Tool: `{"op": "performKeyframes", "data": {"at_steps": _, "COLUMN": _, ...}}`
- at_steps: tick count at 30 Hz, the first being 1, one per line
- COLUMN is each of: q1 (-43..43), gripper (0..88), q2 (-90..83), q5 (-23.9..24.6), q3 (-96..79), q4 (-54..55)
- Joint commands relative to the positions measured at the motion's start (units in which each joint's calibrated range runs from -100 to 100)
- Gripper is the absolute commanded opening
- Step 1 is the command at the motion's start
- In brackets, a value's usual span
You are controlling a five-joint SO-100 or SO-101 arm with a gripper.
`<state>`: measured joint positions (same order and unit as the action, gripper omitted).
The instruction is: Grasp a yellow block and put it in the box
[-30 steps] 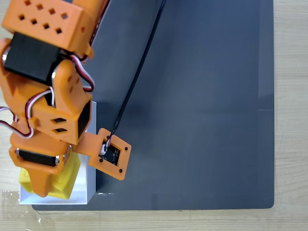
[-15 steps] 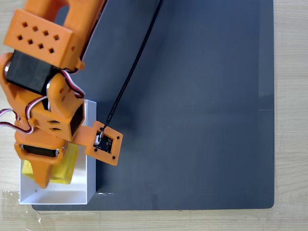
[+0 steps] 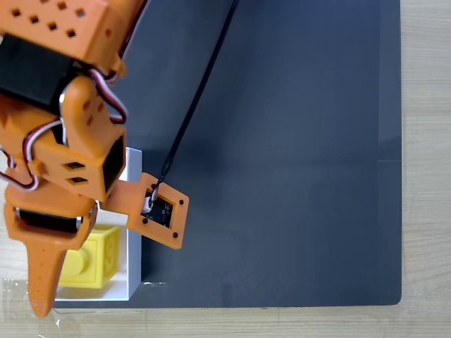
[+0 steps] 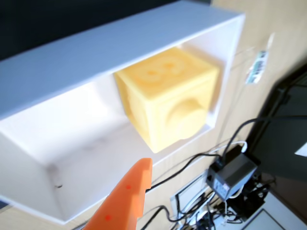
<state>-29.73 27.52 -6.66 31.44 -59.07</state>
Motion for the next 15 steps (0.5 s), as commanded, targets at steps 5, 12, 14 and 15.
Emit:
{"op": "performKeyframes", "data": {"at_steps": 5, "q1": 10.46, "gripper": 38.6, "q2": -25.48, "q5": 9.38, "q3": -1.63, "q4": -19.38}}
{"op": "performKeyframes", "data": {"at_steps": 12, "q1": 17.36, "gripper": 6.0, "q2": -48.62, "q5": 12.43, "q3": -24.43, "q4": -19.47}}
{"op": "performKeyframes", "data": {"at_steps": 14, "q1": 18.20, "gripper": 0.6, "q2": -55.48, "q5": 12.37, "q3": -33.83, "q4": -17.03}}
{"op": "performKeyframes", "data": {"at_steps": 15, "q1": 18.88, "gripper": 1.1, "q2": -58.96, "q5": 12.37, "q3": -39.17, "q4": -15.72}}
